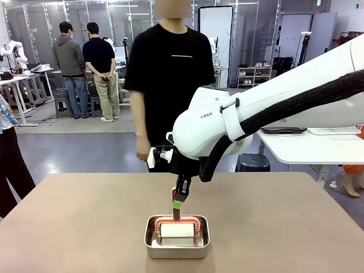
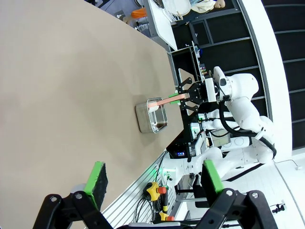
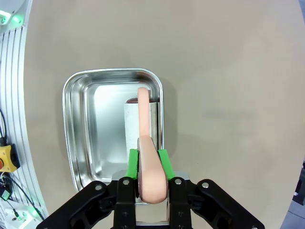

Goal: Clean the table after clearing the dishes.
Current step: Place the Lint Roller back on top of the Airtight Container.

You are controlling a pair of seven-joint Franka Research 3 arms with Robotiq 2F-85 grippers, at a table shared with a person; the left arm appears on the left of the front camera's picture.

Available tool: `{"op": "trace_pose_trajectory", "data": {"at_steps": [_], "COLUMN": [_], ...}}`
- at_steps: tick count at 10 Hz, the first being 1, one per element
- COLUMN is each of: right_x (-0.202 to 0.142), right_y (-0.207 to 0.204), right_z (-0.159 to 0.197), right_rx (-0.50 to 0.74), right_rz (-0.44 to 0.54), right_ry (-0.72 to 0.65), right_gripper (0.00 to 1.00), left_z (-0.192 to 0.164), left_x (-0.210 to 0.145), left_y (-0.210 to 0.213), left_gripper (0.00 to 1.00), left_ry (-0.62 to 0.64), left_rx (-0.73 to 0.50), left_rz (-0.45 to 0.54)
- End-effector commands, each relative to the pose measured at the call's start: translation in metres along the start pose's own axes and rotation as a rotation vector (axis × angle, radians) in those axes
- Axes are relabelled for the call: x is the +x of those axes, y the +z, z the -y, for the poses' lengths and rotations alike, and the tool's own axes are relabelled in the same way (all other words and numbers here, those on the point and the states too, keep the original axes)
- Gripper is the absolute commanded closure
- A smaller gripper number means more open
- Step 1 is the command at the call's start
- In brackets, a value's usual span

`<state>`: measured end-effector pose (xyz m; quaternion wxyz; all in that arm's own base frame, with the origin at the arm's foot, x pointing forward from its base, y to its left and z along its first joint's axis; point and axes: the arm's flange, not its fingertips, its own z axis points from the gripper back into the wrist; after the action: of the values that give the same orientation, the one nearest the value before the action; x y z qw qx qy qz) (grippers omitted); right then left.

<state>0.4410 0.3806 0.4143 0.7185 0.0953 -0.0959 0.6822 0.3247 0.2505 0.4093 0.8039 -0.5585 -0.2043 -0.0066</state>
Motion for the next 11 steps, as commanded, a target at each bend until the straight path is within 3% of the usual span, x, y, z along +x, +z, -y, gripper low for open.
{"op": "trace_pose_trajectory", "data": {"at_steps": [1, 5, 11], "right_x": [-0.007, -0.004, 0.005], "right_y": [-0.027, -0.021, 0.006], "right_z": [-0.007, -0.009, -0.01], "right_rx": [0.003, -0.007, -0.041], "right_rz": [0.008, 0.005, -0.013], "right_ry": [-0.013, -0.01, -0.009], "right_gripper": [0.79, 0.75, 0.36], "left_z": [0.004, 0.004, 0.004], "left_x": [-0.001, -0.001, -0.001], "left_y": [0.003, 0.003, 0.003], "left_gripper": [0.0, 0.0, 0.0], "left_ry": [0.013, 0.013, 0.013], "left_rx": [0.009, 0.009, 0.009], "left_rz": [0.0, 0.0, 0.0]}}
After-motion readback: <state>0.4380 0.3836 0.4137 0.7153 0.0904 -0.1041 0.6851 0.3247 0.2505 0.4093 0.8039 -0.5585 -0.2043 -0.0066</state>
